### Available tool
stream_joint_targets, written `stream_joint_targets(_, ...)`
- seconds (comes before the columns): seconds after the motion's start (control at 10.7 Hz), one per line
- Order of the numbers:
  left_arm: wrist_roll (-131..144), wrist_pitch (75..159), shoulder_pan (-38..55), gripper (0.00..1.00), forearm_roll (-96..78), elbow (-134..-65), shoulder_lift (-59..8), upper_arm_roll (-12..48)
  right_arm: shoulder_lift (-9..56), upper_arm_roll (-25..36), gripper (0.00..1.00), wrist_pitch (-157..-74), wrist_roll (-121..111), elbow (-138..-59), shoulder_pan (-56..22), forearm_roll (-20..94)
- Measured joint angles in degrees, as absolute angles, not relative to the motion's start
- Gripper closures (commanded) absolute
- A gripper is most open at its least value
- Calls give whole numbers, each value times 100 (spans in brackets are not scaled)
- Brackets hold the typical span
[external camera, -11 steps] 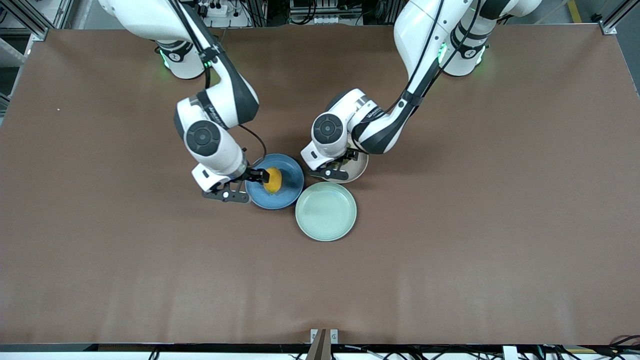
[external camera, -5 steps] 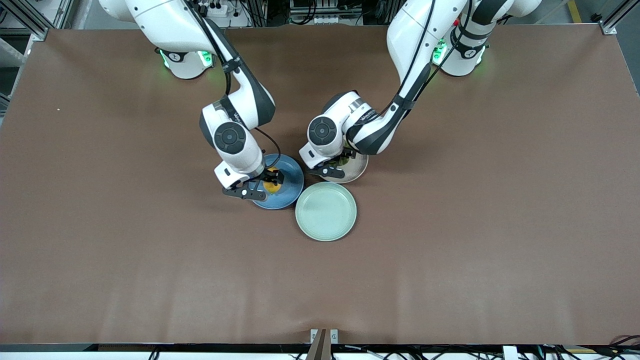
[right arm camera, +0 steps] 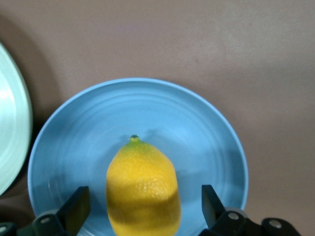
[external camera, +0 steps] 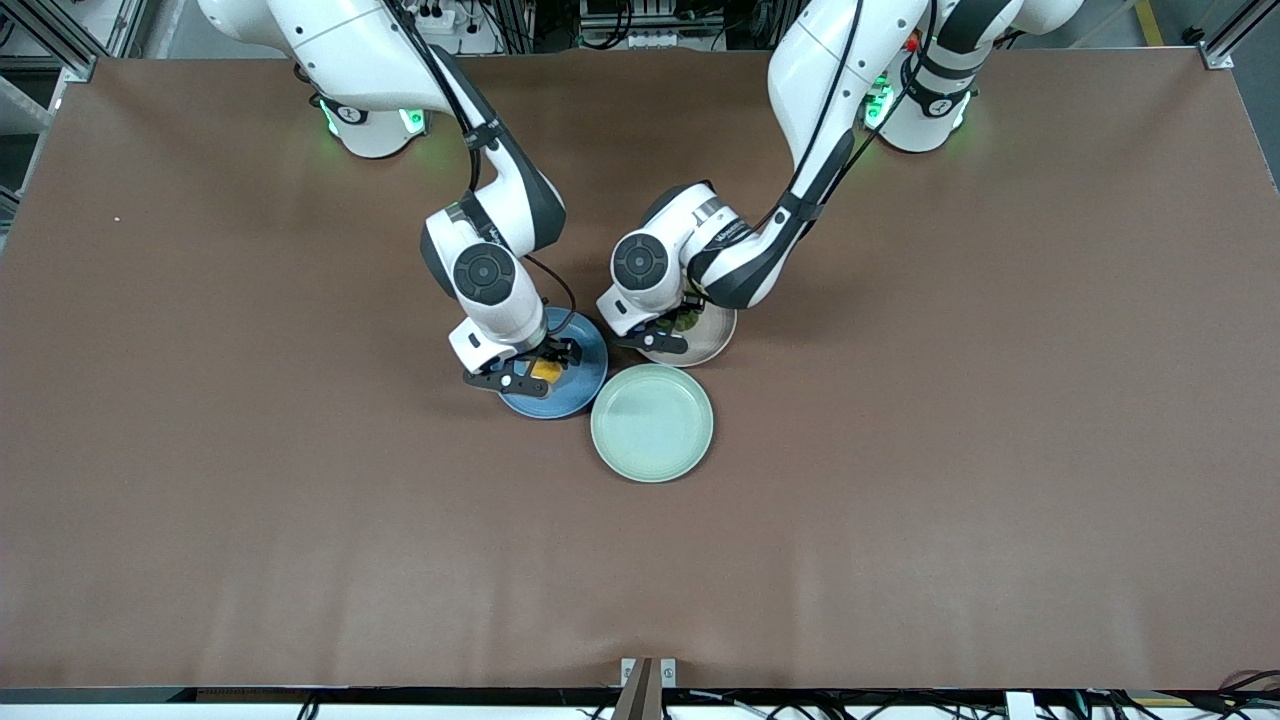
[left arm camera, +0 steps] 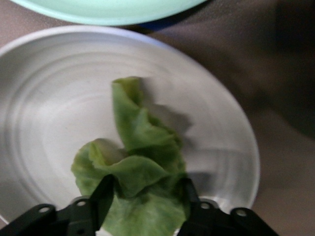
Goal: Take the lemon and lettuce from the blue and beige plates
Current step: 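Lower both grippers and close them on the lettuce and lemon, then lift the lettuce with the left gripper while the right gripper lifts the lemon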
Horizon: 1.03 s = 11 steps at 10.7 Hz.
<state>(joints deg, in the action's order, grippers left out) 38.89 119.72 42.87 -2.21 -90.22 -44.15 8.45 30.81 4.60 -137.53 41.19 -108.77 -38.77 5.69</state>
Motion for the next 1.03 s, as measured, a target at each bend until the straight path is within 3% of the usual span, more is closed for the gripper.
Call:
stream_joint_targets(0.47, 4001, 11973, 4305, 100, -221, -8976, -4404, 830, 3341, 461, 2, -14260, 4256, -11062, -4016, 569)
stream_joint_targets(0.65, 4091, 11976, 4306, 100, -221, -8958, -4371, 830, 3365, 461, 45, -14272, 4268, -11062, -4031, 569)
stream_joint_targets(0.75, 4159, 11976, 4305, 100, -221, -8936, -4345, 829, 3365, 462, 52, -14278, 4268, -11062, -4032, 569)
stream_joint_targets(1.03, 4252, 11905, 4292, 100, -221, -8896, -4129, 818, 3363, 478, 53, -14270, 4269, -11043, -4032, 569)
